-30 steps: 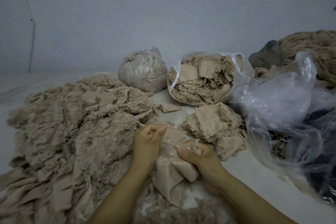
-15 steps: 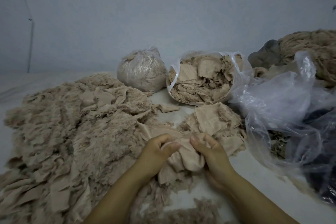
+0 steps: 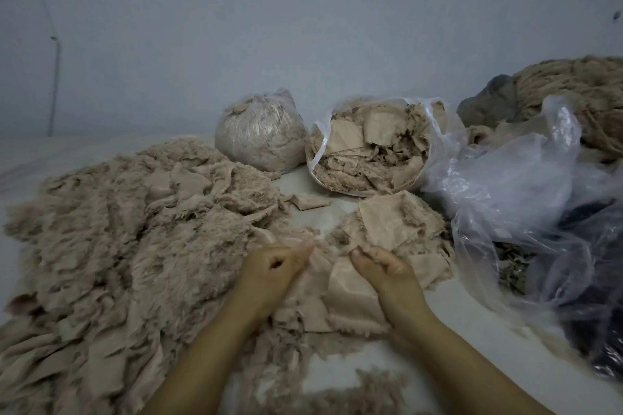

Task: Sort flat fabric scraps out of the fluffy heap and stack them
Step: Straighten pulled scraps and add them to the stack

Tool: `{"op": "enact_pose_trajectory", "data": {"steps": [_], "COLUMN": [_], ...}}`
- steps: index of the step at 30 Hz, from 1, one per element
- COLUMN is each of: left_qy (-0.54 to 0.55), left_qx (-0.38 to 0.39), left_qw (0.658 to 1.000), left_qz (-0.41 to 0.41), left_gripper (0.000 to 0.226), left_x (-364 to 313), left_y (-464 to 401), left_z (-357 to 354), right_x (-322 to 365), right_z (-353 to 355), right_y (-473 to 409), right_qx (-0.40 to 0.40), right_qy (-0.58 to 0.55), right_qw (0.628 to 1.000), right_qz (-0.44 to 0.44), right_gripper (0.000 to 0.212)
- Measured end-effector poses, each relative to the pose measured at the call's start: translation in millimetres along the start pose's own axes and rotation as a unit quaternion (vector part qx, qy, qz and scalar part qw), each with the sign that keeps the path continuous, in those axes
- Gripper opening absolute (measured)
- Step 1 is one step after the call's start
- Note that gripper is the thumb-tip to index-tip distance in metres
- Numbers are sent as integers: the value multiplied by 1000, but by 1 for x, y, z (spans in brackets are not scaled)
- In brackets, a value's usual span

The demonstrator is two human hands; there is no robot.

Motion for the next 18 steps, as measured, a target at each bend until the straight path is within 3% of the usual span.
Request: {"op": "enact_pose_trajectory", "data": {"steps": [2, 4, 5, 7, 14, 18], "left_qy": [-7, 6, 7, 63, 215, 213], "left_qx": [16, 52, 73, 94, -23, -28], "left_qw": [1000, 998, 996, 991, 963, 958], "left_qz": [-12, 24, 44, 64, 158, 189], "left_gripper": [22, 56, 53, 17, 15, 15], "left_x": [-7, -6, -4, -5, -5, 2], "left_y": [3, 6, 7, 11, 4, 1], "left_z": [-8, -17, -23, -32, -20, -15], "right_x": [0, -3, -4, -5, -6, -13], "right_z": [-12, -21, -24, -23, -1, 3], "right_y": [4, 6, 8, 8, -7, -12], "right_qx": [21, 44, 49, 24, -110, -114], "right_qy": [47, 59, 53, 75, 133, 140], "right_qw": [998, 995, 995, 993, 981, 981], "right_qz": [43, 69, 73, 85, 92, 71], "right_gripper": [15, 19, 23, 26, 22, 17]}}
Point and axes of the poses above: each hand's wrist, its own y-axis away from the middle knuckle, its own z-axis out of the back of the hand, x = y × z, the point moved 3 cm from there along -y, towards the middle knuckle, and after that the axes turned 2 degrees about -z, right-handed, at the moved point
